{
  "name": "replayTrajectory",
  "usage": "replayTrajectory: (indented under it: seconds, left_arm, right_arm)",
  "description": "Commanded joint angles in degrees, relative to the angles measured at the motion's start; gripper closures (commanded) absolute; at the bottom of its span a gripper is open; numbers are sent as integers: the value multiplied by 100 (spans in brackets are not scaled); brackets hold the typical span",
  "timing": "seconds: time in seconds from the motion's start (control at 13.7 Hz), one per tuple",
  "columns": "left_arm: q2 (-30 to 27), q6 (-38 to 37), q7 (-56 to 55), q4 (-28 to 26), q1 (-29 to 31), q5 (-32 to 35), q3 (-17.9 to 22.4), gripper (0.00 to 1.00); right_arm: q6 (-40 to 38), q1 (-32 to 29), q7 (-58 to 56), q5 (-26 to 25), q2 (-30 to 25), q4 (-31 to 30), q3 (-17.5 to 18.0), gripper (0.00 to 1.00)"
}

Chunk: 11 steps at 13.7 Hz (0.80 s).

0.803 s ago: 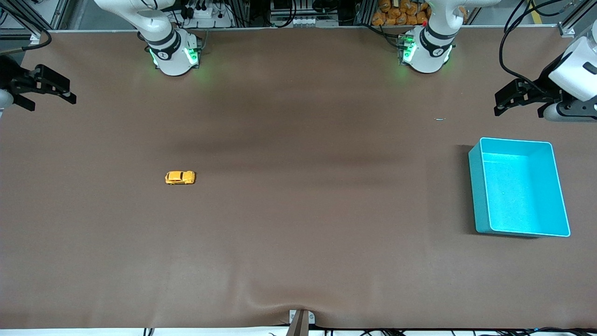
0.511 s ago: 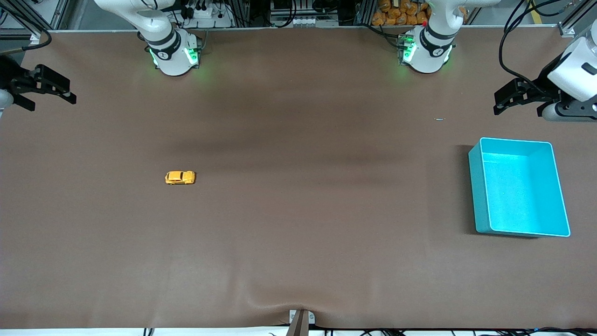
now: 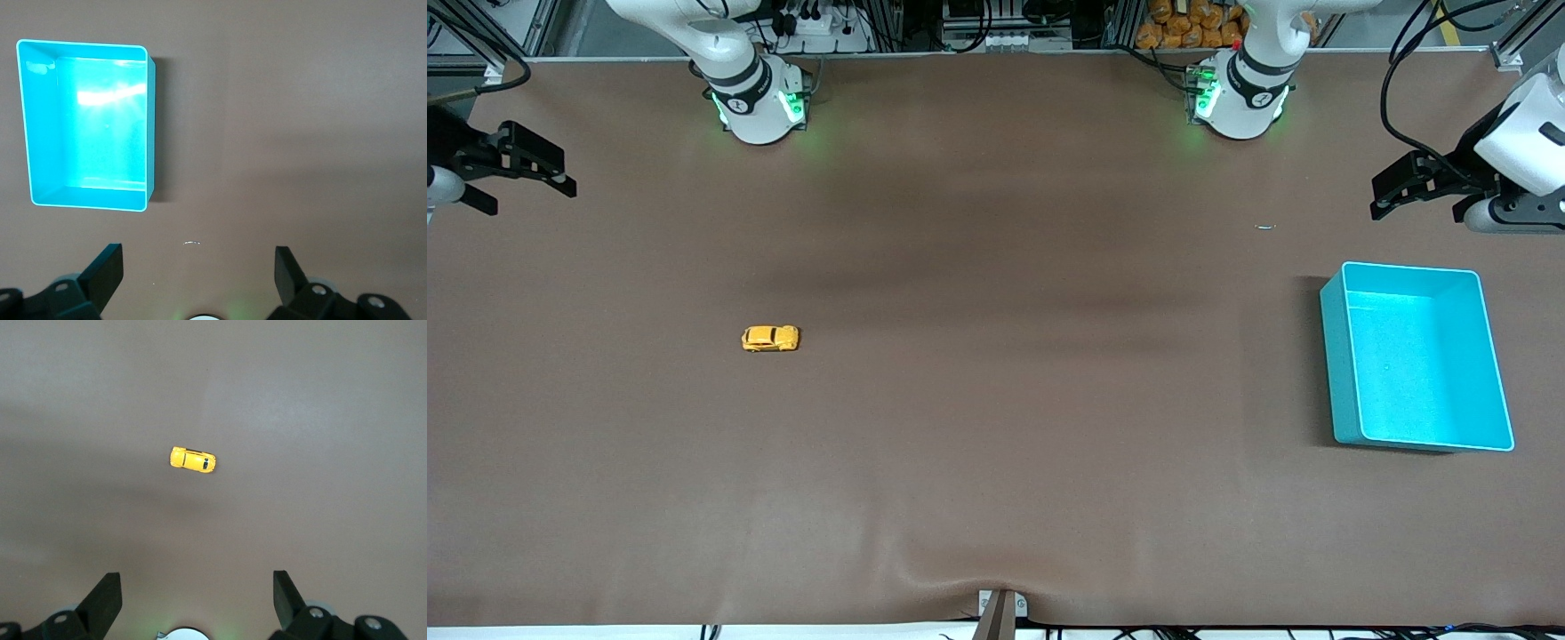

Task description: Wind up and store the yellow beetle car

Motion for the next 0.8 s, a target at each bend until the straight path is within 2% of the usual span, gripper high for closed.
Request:
replayTrajectory:
  seconds: [0.0,0.15,0.37,0.73]
  left_arm:
    - [-62,-11,43,-36,74,-135,-46,0]
    - [-45,-2,52,-10,65,-109,-46,0]
    - [0,42,-80,43,65,-108,-46,0]
    - [0,42,52,61,65,-117,-29,0]
  right_arm:
    - [482,121,-160,-86,46,-322,-41,0]
    - [1018,174,-439,-95,55,-708,-6,0]
    - [1606,210,-2272,-95,222,-1192,-6,0]
    - [3688,210,-4735,-86,468,-2764,20,0]
